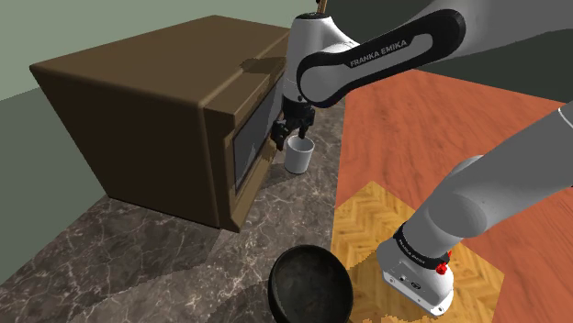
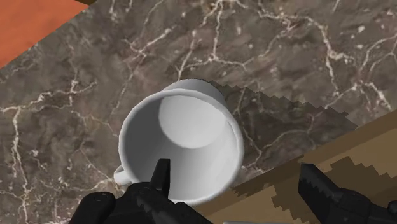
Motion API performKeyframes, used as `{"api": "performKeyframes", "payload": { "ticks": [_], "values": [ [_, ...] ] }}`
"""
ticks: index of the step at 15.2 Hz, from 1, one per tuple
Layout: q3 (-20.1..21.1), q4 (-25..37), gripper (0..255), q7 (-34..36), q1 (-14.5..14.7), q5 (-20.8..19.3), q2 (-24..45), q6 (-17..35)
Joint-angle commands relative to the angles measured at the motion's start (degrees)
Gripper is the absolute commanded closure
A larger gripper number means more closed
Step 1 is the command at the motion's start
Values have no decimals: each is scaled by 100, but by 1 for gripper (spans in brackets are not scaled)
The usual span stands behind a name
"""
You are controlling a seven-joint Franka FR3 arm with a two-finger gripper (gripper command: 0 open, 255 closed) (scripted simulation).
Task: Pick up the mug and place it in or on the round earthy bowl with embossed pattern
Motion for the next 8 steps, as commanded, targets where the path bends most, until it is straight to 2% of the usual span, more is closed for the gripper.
{"api": "performKeyframes", "payload": {
  "ticks": [1, 5, 8],
  "values": [
    [47, -101, 0, 41, 4, -34, 204, 62],
    [68, -239, 0, 91, -17, -98, 384, 372],
    [65, -239, 0, 92, -14, -99, 385, 372]
  ]
}}
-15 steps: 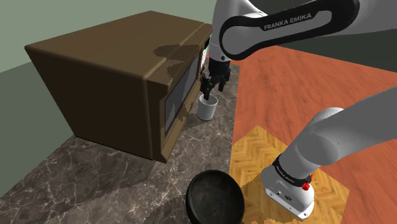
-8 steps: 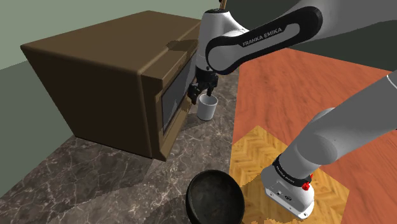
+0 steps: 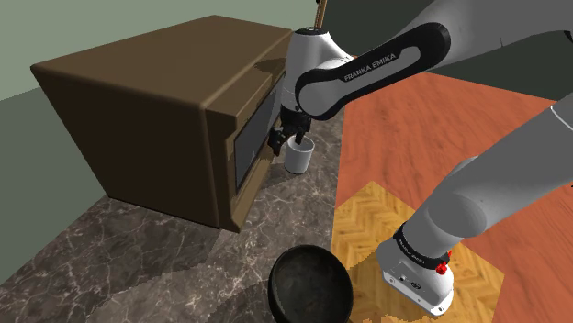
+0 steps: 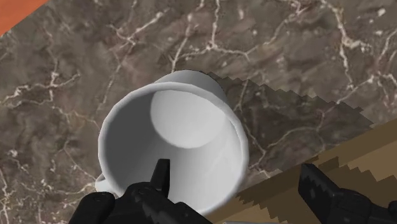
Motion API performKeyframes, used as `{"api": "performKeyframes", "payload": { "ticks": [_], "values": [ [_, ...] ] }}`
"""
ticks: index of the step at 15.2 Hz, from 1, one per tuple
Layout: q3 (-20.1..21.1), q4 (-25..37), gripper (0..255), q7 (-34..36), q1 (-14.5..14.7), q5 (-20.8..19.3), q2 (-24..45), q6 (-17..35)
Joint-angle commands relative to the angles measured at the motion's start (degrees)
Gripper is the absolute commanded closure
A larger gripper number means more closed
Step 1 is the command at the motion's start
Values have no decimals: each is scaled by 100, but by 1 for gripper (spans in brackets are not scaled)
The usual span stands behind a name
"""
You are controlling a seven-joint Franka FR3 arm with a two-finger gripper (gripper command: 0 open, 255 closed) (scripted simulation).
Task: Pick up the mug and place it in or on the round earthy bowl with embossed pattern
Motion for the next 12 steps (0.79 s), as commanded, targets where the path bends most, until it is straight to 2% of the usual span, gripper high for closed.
{"api": "performKeyframes", "payload": {
  "ticks": [1, 4, 5, 12],
  "values": [
    [28, -22, 0, 10, 12, -17, 112, -298],
    [25, -22, 0, 11, 15, -18, 113, -298],
    [16, 27, 255, -5, 17, -7, 85, -375],
    [-35, 18, 255, -86, -10, -6, 42, -405]
  ]
}}
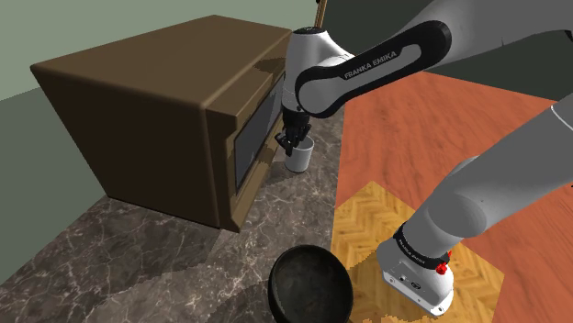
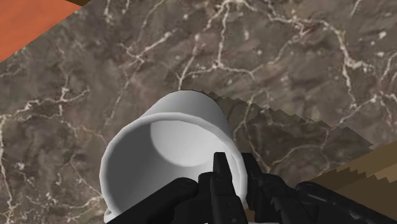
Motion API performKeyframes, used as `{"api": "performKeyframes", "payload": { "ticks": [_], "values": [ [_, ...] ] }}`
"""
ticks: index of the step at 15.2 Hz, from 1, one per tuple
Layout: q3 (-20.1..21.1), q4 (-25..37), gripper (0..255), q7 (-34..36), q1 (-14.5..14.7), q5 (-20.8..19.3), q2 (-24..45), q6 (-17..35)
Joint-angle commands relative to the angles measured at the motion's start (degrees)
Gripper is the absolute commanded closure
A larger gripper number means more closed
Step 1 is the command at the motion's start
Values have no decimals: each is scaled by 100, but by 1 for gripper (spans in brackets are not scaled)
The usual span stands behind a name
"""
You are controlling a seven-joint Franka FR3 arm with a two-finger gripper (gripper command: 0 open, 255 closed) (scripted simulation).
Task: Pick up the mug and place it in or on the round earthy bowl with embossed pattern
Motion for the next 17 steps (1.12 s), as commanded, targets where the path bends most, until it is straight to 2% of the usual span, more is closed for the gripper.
{"api": "performKeyframes", "payload": {
  "ticks": [1, 2, 17],
  "values": [
    [-13, -22, 255, -2, -17, -1, 68, -25],
    [47, -71, 255, 94, 11, -10, 130, 83],
    [-92, 567, 255, -116, 67, 166, -531, -1192]
  ]
}}
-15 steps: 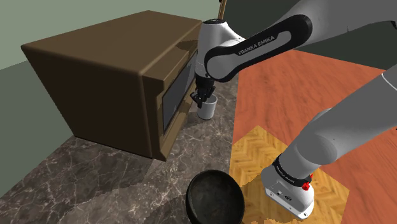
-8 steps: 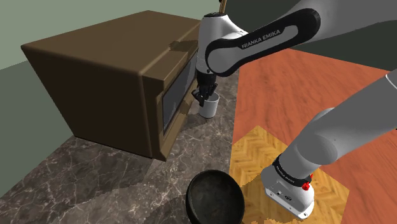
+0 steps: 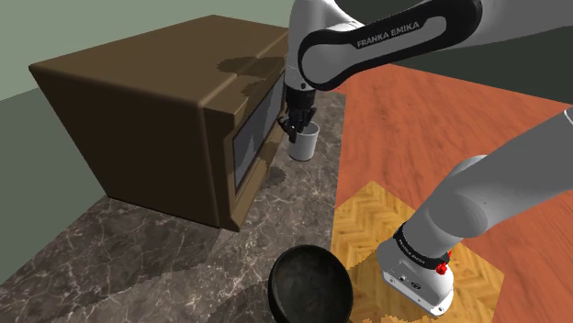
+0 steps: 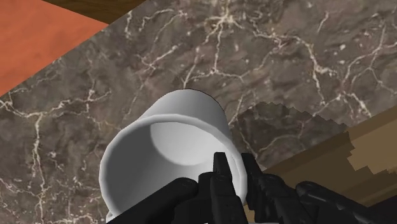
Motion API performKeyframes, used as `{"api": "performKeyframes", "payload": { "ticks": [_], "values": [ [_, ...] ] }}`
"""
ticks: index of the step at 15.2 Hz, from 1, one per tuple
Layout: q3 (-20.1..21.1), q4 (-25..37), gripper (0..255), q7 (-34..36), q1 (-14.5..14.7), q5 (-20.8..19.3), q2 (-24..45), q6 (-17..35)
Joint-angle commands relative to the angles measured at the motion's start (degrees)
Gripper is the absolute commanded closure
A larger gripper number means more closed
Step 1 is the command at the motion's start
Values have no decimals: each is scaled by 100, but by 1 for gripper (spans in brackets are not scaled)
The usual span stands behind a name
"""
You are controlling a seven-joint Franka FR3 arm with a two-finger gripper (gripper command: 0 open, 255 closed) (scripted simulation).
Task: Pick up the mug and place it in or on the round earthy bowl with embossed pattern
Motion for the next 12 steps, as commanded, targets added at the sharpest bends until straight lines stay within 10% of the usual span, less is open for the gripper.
{"api": "performKeyframes", "payload": {
  "ticks": [1, 12],
  "values": [
    [-16, 109, 255, -20, 8, 17, -93, -176],
    [-100, 757, 255, -99, 8, 41, -339, -1063]
  ]
}}
